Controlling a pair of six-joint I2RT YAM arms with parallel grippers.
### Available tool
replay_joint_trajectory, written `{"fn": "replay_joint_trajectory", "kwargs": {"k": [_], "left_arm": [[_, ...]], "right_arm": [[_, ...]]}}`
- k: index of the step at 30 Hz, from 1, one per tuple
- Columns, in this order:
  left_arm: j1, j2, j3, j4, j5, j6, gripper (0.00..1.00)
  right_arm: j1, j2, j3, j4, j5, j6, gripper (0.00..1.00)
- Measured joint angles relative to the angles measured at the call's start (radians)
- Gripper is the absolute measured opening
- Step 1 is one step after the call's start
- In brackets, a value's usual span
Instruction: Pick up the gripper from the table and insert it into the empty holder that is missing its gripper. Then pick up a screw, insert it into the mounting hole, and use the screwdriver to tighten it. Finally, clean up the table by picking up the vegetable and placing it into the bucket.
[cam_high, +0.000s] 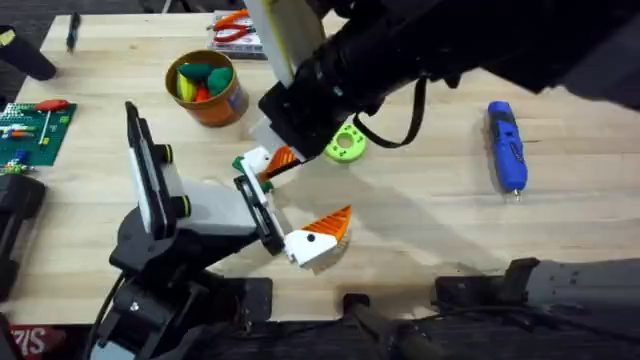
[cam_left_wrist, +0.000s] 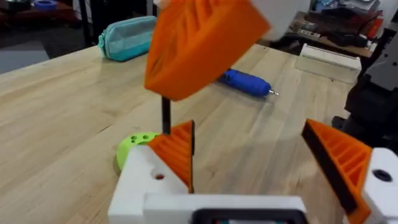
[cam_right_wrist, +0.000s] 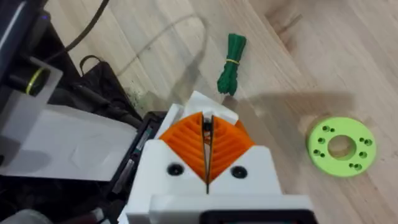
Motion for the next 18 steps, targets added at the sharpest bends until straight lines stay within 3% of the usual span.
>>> {"fn": "replay_joint_trajectory", "kwargs": {"k": [18], "left_arm": [[0.000,0.000,0.000,0.000,0.000,-0.003,0.987]], "right_arm": [[0.004,0.063,0.000,0.009,-0.007,0.016,0.008]]}}
